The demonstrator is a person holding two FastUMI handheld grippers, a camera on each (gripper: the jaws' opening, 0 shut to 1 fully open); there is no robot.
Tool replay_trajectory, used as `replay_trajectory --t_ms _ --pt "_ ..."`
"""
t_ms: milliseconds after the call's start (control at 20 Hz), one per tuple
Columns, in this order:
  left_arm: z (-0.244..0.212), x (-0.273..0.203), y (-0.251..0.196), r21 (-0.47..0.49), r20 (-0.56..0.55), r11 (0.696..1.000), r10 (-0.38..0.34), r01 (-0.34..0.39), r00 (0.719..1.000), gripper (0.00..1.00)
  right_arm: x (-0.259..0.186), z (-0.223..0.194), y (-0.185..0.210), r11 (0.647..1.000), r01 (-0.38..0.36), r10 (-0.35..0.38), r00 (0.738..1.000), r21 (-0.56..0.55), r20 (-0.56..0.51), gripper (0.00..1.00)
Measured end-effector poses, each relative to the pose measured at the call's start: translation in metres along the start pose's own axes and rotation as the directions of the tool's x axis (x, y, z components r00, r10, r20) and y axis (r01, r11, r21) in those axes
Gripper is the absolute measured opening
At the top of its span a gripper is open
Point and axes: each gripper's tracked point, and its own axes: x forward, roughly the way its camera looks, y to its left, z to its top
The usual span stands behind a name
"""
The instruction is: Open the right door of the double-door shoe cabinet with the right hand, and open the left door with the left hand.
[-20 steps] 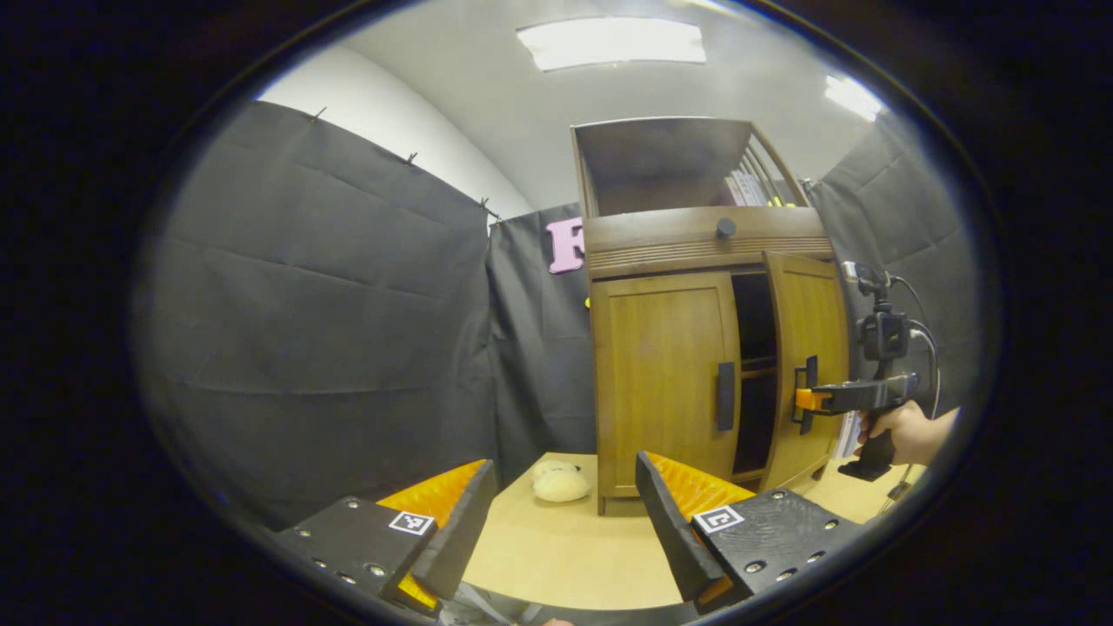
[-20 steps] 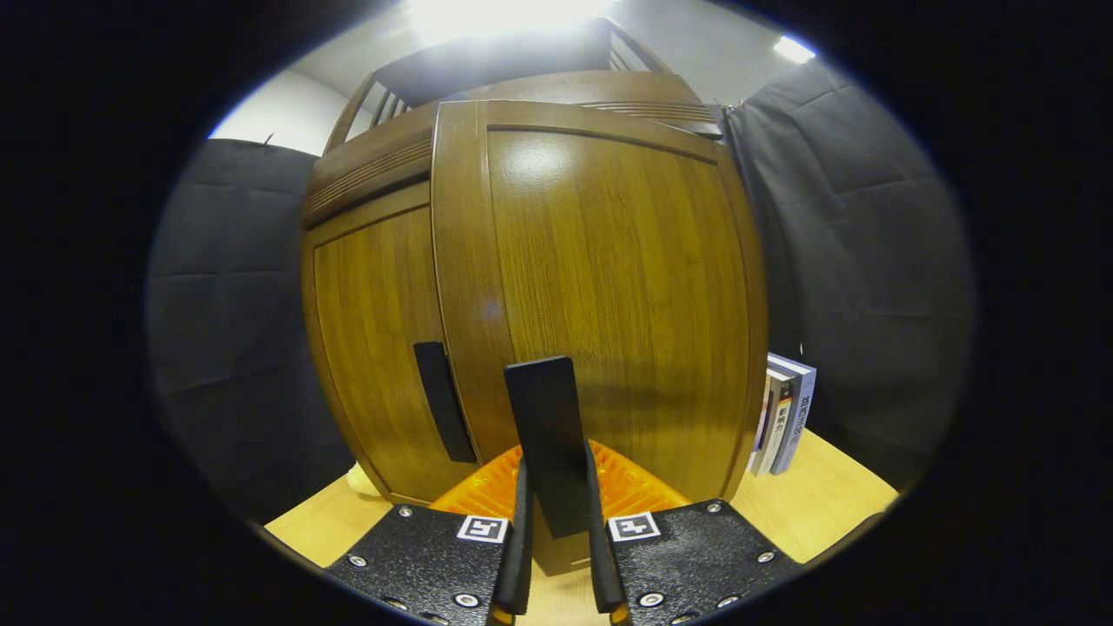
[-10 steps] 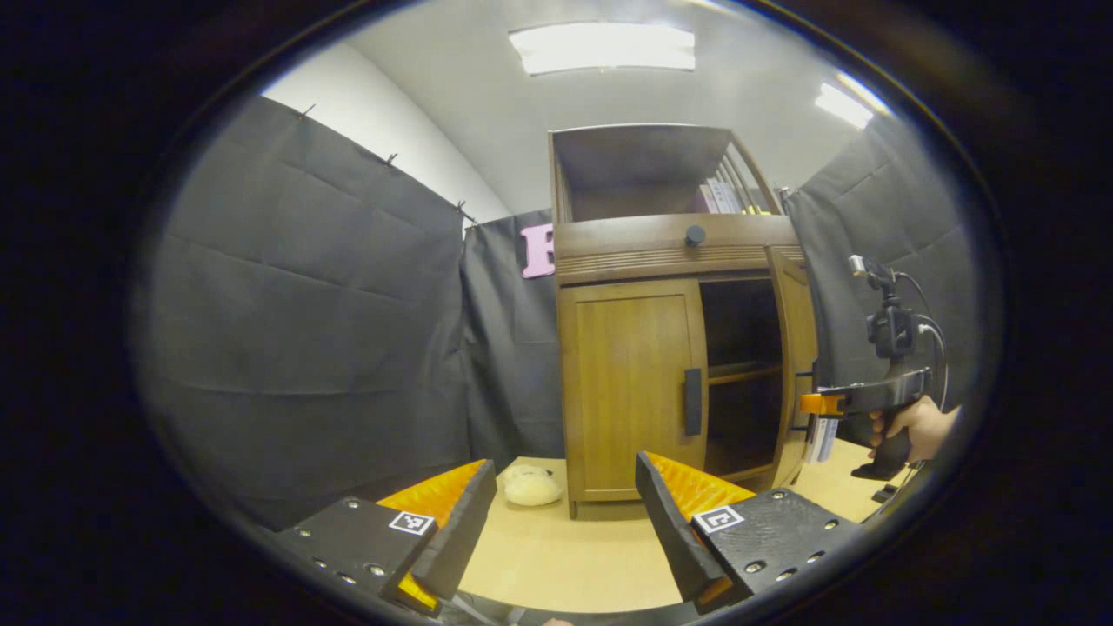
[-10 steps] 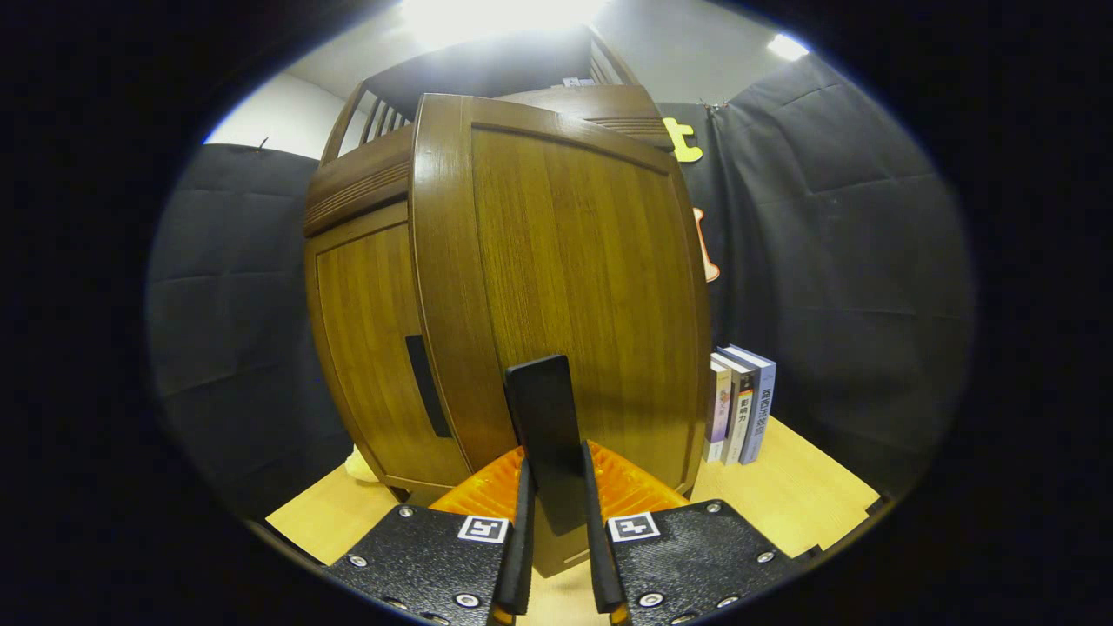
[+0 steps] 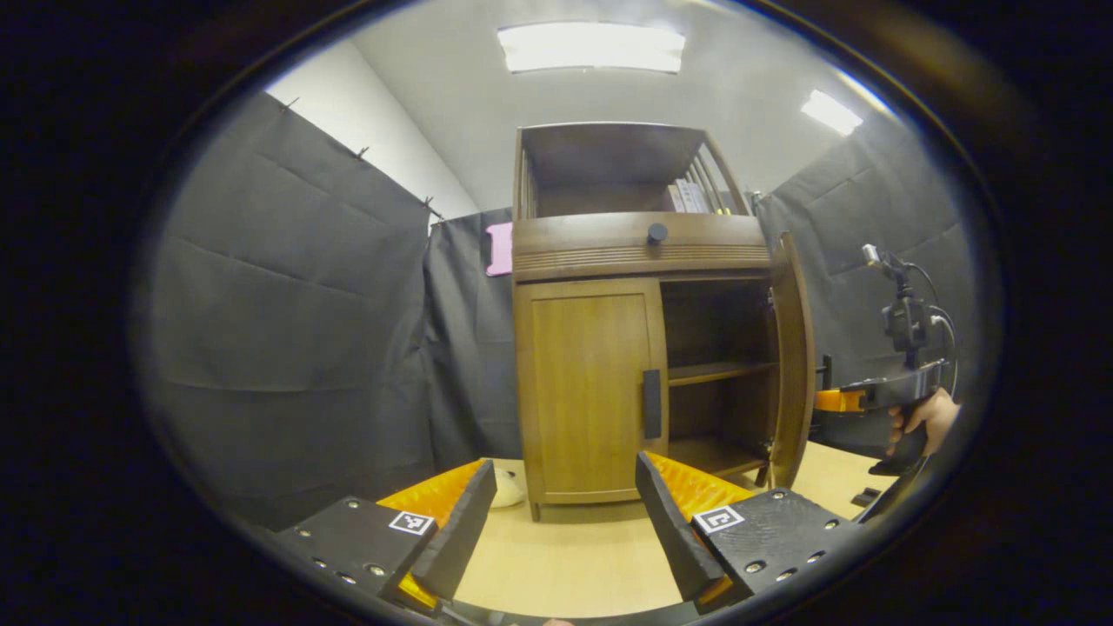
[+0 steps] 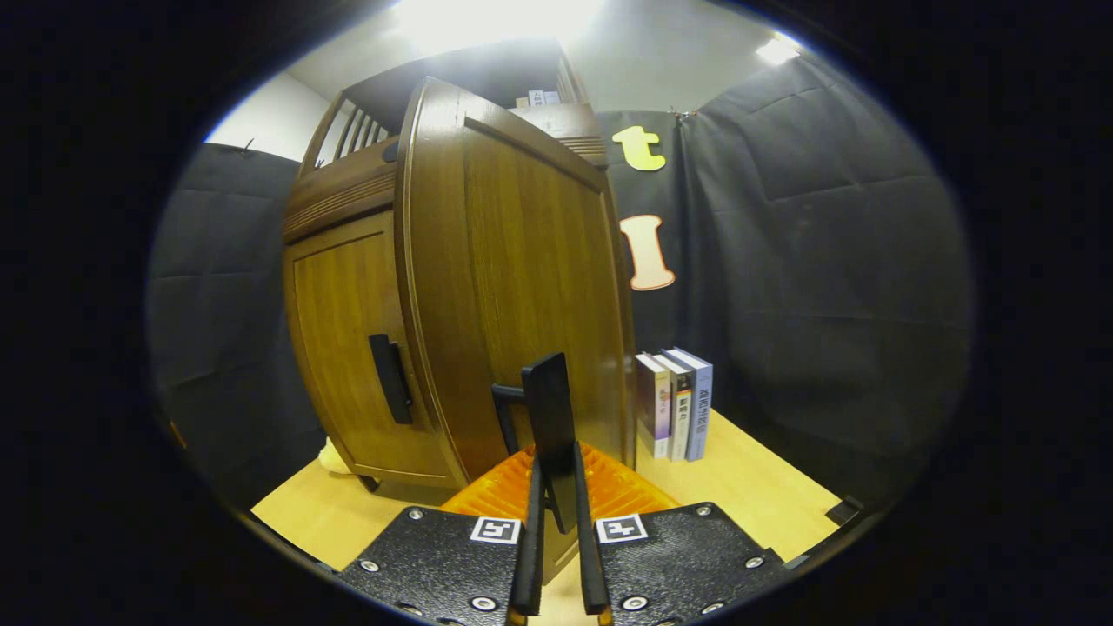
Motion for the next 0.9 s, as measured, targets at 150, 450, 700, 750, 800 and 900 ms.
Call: replay_trajectory --t_ms 150,450,700,750,800,900 --pt "0.0 0.002 -0.005 -0.006 0.007 0.999 -0.042 0.042 0.999 0.98 -0.002 0.005 -0.035 0.998 0.067 -0.067 0.998 0.019 -0.003 0.17" --pt "-0.005 0.006 -0.021 -0.031 -0.017 0.995 -0.098 0.097 0.995 0.98 -0.004 0.009 -0.067 0.996 0.08 -0.079 0.997 0.038 -0.016 0.11" --pt "-0.008 0.016 -0.027 -0.035 -0.03 0.993 -0.116 0.115 0.993 0.92 -0.018 0.01 -0.085 0.992 0.126 -0.126 0.992 -0.011 0.008 0.12" --pt "-0.009 0.02 -0.028 -0.035 -0.035 0.992 -0.12 0.119 0.992 0.92 -0.024 0.009 -0.091 0.989 0.144 -0.144 0.99 -0.02 0.016 0.12" --pt "-0.01 0.024 -0.03 -0.034 -0.039 0.992 -0.125 0.123 0.991 0.92 -0.027 0.011 -0.1 0.985 0.167 -0.166 0.986 -0.03 0.027 0.12" --pt "-0.01 0.034 -0.035 -0.032 -0.045 0.991 -0.135 0.133 0.99 0.92 -0.032 0.011 -0.117 0.978 0.207 -0.206 0.978 -0.035 0.037 0.08"
